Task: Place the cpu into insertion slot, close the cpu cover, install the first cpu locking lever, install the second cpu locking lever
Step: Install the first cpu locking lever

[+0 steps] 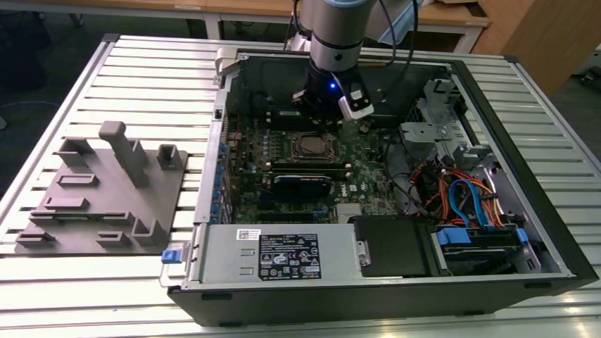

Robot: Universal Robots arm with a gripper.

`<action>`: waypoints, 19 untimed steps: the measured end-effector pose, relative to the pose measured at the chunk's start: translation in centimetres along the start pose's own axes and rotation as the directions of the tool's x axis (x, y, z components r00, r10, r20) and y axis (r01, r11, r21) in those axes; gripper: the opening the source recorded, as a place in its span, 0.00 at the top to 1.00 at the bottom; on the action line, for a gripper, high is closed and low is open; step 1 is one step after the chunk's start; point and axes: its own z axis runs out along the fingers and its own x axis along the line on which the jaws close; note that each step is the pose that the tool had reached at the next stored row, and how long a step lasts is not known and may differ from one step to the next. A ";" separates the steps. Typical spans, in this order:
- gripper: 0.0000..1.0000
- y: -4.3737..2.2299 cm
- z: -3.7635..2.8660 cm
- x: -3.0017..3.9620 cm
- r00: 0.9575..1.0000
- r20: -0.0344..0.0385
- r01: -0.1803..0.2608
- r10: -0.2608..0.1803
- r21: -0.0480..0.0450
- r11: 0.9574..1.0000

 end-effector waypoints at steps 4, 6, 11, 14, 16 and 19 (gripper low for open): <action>0.90 0.01 -0.15 0.00 1.000 -0.001 0.000 0.000 0.000 1.000; 0.90 0.02 -0.20 0.00 1.000 -0.001 0.000 0.000 0.000 1.000; 0.90 0.02 -0.19 -0.01 1.000 -0.001 0.000 0.000 0.001 1.000; 0.90 0.01 -0.11 0.00 1.000 0.000 0.000 0.000 0.009 1.000; 0.90 0.00 -0.03 0.00 1.000 0.000 0.000 0.000 0.015 1.000; 0.90 -0.01 0.05 0.00 1.000 0.000 0.001 -0.001 0.022 1.000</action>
